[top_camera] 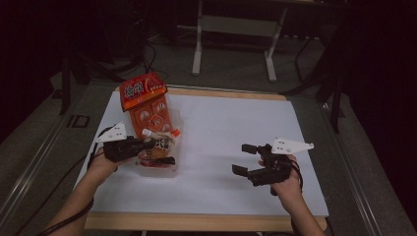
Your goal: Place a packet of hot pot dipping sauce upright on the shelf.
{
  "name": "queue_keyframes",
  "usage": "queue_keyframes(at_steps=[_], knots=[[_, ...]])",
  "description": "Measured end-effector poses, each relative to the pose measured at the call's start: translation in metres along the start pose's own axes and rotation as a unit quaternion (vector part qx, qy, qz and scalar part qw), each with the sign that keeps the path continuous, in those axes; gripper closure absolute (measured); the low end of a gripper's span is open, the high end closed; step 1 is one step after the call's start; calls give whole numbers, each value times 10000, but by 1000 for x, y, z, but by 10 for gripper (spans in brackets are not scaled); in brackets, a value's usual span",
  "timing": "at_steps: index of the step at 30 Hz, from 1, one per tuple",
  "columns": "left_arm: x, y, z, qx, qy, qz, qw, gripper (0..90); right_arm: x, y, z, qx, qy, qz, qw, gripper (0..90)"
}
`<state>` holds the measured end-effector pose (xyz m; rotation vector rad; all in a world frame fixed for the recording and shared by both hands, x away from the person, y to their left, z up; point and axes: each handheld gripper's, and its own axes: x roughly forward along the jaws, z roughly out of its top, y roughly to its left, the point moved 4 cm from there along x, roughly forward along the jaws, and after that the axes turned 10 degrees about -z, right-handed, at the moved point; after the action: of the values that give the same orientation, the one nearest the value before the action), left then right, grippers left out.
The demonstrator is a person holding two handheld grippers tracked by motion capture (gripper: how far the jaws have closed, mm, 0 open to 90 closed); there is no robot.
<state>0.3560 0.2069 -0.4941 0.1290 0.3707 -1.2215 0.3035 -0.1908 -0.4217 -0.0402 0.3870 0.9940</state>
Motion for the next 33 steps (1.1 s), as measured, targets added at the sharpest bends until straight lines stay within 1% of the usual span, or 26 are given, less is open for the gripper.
queue_keyframes(at_steps=[3, 4, 5, 6, 7, 8, 9, 11, 12, 13, 14, 17, 18, 19, 20, 21, 22, 23, 24, 25, 26, 27, 28, 30, 31, 33], knots=[[0, -2, -1, -2, 63, 28, 10000, 877, -1, 0, 0, 0, 0, -11, 10000, 151], [0, -3, -2, 94, 102, 19, 9999, 876, -1, -1, 0, 5, -11, -13, 10000, 151], [0, -3, -2, 94, 102, 19, 9999, 875, -1, -1, 0, 11, -5, -12, 10000, 151], [-1, -3, -4, 207, 48, 83, 9997, 863, -1, -1, 0, 13, -1, -10, 10000, 151], [-1, -3, -4, 207, 48, 83, 9997, 808, -1, -1, 0, 13, -1, -10, 10000, 151], [-3, -3, -6, 284, -12, 175, 9994, 761, -1, 0, 0, -2, 2, -13, 10000, 151], [-3, -3, -6, 284, -12, 175, 9994, 716, -1, 0, 0, -2, 2, -13, 10000, 151], [-3, -3, -7, 373, -47, 272, 9989, 636, -1, 0, 1, 3, -3, -10, 10000, 151], [-3, -4, -6, 368, -109, 273, 9989, 609, -1, 0, 1, 11, -5, -8, 10000, 151], [-3, -4, -6, 368, -109, 273, 9989, 576, -1, 0, 0, 17, -7, -9, 10000, 151], [-6, -4, -4, 267, -209, 253, 9991, 548, -1, -1, 0, 14, -3, -13, 10000, 151], [-8, -5, -1, 267, -268, 283, 9989, 487, 0, -1, -1, 7, 11, -15, 10000, 151], [-10, -6, 3, 222, -328, 301, 9988, 456, 0, -1, -1, 4, 15, -16, 10000, 151], [-10, -6, 3, 222, -328, 301, 9988, 436, 0, -1, -1, 4, 15, -16, 10000, 151], [-11, -8, 7, 186, -347, 309, 9987, 404, 0, -1, 0, 9, 11, -16, 10000, 151], [-11, -8, 7, 186, -347, 309, 9987, 356, 0, -1, 0, 8, 11, -20, 10000, 151], [-12, -11, 12, 182, -358, 296, 9988, 335, 0, -1, 0, 9, 8, -18, 10000, 151], [-12, -11, 12, 182, -358, 296, 9988, 296, 0, -1, 0, 9, 8, -18, 10000, 151], [-13, -14, 17, 243, -328, 352, 9985, 260, 0, 0, 0, 7, 3, -18, 10000, 151], [-13, -14, 17, 243, -328, 352, 9985, 241, 0, 0, 0, 7, 3, -18, 10000, 151], [-14, -15, 22, 241, -363, 382, 9983, 232, 0, 0, 0, 5, 4, -17, 10000, 151], [-14, -15, 22, 241, -363, 382, 9983, 226, 0, 0, 0, 5, 5, -18, 10000, 151], [-15, -17, 27, 244, -418, 382, 9981, 206, 0, 0, 0, 7, 6, -14, 10000, 151], [-16, -19, 34, 211, -487, 339, 9980, 176, 0, 0, 0, 4, 8, -16, 10000, 151], [-16, -19, 34, 211, -487, 339, 9980, 160, 0, 0, 0, 4, 8, -16, 10000, 151], [-17, -21, 42, 151, -581, 287, 9978, 144, 0, -1, 0, 14, 10, -16, 10000, 151]])
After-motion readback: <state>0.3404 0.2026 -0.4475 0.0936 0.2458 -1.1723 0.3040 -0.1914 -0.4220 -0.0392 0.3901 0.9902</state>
